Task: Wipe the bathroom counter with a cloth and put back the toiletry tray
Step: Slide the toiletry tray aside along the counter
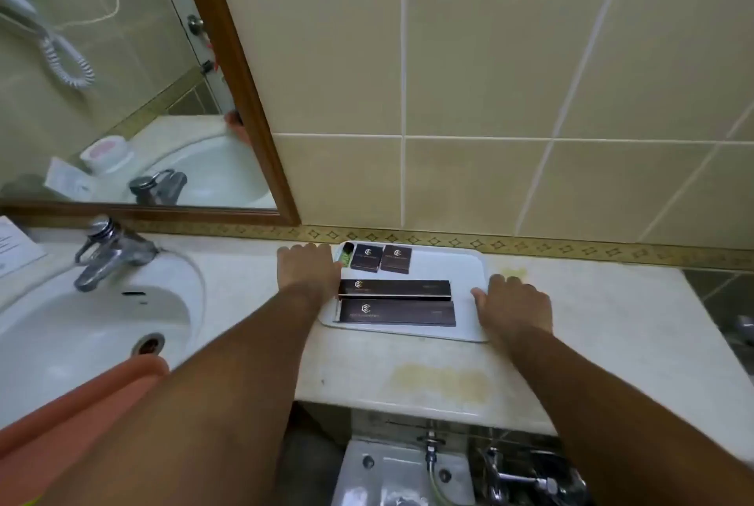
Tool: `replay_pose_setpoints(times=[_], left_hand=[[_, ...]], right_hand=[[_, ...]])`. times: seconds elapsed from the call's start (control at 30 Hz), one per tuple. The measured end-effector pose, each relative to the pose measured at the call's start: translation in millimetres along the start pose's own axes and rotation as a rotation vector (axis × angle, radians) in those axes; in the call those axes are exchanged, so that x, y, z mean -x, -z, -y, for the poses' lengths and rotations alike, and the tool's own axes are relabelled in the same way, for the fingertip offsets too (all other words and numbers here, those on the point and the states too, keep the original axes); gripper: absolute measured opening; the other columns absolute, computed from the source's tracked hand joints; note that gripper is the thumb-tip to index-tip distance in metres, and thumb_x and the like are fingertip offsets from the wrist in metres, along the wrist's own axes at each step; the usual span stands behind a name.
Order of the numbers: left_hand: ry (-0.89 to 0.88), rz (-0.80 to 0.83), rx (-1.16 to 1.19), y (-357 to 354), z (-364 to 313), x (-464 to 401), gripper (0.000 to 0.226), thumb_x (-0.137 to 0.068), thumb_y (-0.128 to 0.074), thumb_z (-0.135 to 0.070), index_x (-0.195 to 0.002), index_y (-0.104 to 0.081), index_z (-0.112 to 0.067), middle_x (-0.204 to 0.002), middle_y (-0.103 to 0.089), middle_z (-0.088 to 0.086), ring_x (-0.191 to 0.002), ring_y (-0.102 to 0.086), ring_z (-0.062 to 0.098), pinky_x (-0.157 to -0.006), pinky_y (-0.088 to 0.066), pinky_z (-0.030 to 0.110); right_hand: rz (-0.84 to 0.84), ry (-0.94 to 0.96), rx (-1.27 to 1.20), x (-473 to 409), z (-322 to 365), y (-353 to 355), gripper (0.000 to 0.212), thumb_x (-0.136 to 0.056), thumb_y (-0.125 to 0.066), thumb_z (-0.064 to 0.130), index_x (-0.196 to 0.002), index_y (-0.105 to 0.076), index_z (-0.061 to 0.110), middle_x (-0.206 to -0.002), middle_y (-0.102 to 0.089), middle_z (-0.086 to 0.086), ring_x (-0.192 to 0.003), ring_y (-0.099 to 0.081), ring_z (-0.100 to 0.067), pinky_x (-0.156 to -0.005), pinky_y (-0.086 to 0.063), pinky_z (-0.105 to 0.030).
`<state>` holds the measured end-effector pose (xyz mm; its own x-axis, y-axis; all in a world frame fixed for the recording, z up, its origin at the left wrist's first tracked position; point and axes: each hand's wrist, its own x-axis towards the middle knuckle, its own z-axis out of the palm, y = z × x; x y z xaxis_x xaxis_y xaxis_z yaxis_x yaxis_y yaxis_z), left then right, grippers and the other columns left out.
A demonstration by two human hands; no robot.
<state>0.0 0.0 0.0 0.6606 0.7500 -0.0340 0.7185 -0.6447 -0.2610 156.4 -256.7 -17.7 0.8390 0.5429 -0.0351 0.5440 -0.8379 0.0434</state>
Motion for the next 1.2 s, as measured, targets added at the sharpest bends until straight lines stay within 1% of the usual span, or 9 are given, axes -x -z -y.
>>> replay_pose_setpoints(times=[0.17,0.27,0.4,0.53,0.7,0.83,0.97,1.1,1.2], left_hand=[[-0.024,0.184,0.096,-14,1,-18,0.045,-0.097,-0.032,-0.051,-0.11,-0.064,-0.022,-0.112,-0.067,0.002,-0.103,-0.062,0.023,-0.075,-0.038,0.033],[-0.025,0.205,0.064,-20,0,-20,0.037,-0.095,-0.038,-0.043,-0.11,-0.064,-0.022,-0.111,-0.068,0.001,-0.101,-0.063,0.022,-0.074,-0.039,0.031],[0.02,0.239,0.008,-23,3,-25,0.042,-0.095,-0.039,-0.049,-0.113,-0.064,-0.022,-0.112,-0.068,-0.001,-0.103,-0.063,0.021,-0.074,-0.039,0.03],[-0.015,0.236,0.064,-30,-1,-28,0.034,-0.095,-0.039,-0.031,-0.115,-0.064,-0.021,-0.119,-0.067,0.0,-0.107,-0.061,0.021,-0.077,-0.039,0.031],[-0.047,0.224,0.24,-23,17,-16,0.04,-0.101,-0.031,-0.033,-0.118,-0.062,-0.016,-0.123,-0.064,0.005,-0.11,-0.058,0.023,-0.087,-0.044,0.034],[-0.07,0.197,0.322,7,34,-11,0.04,-0.102,-0.031,-0.035,-0.112,-0.063,-0.014,-0.119,-0.064,0.007,-0.108,-0.058,0.024,-0.084,-0.043,0.034],[-0.034,0.157,0.374,25,43,-4,0.033,-0.098,-0.035,-0.032,-0.098,-0.063,-0.014,-0.112,-0.066,0.01,-0.101,-0.06,0.027,-0.081,-0.046,0.035],[-0.004,0.194,0.353,28,42,11,0.036,-0.099,-0.036,-0.034,-0.109,-0.065,-0.014,-0.117,-0.065,0.008,-0.105,-0.059,0.025,-0.082,-0.044,0.033],[-0.026,0.195,0.358,30,39,24,0.037,-0.1,-0.037,-0.037,-0.113,-0.063,-0.013,-0.123,-0.063,0.009,-0.111,-0.058,0.027,-0.087,-0.044,0.035]], right_hand=[[0.143,-0.12,-0.079,-18,-5,-15,0.049,-0.097,-0.029,0.052,-0.11,-0.065,0.021,-0.107,-0.069,-0.001,-0.098,-0.065,-0.023,-0.069,-0.04,-0.031],[0.176,-0.149,-0.109,-25,-1,-20,0.047,-0.099,-0.03,0.047,-0.116,-0.064,0.02,-0.116,-0.068,-0.002,-0.105,-0.064,-0.024,-0.076,-0.041,-0.032],[0.196,-0.18,-0.094,-31,-3,-24,0.044,-0.101,-0.028,0.04,-0.115,-0.065,0.02,-0.116,-0.068,-0.001,-0.105,-0.064,-0.024,-0.075,-0.038,-0.032],[0.163,-0.173,-0.117,-32,-5,-31,0.042,-0.1,-0.027,0.034,-0.106,-0.067,0.022,-0.109,-0.069,0.0,-0.099,-0.064,-0.023,-0.076,-0.04,-0.031],[0.042,-0.11,-0.225,-26,-10,-15,0.037,-0.098,-0.026,0.03,-0.085,-0.06,0.022,-0.1,-0.069,-0.003,-0.085,-0.057,-0.024,-0.071,-0.04,-0.031],[0.011,-0.09,-0.223,-23,-9,17,0.039,-0.099,-0.024,0.033,-0.085,-0.059,0.023,-0.1,-0.069,-0.002,-0.084,-0.056,-0.024,-0.071,-0.038,-0.03],[0.08,-0.117,-0.2,-6,-4,33,0.044,-0.099,-0.026,0.034,-0.102,-0.068,0.02,-0.107,-0.069,-0.003,-0.098,-0.064,-0.026,-0.075,-0.042,-0.03],[0.113,-0.156,-0.242,20,-1,34,0.043,-0.099,-0.027,0.033,-0.103,-0.067,0.019,-0.106,-0.069,-0.003,-0.095,-0.063,-0.025,-0.075,-0.043,-0.03],[0.133,-0.216,-0.283,43,-8,38,0.038,-0.097,-0.031,0.031,-0.096,-0.067,0.019,-0.099,-0.069,-0.003,-0.084,-0.06,-0.024,-0.069,-0.041,-0.029]])
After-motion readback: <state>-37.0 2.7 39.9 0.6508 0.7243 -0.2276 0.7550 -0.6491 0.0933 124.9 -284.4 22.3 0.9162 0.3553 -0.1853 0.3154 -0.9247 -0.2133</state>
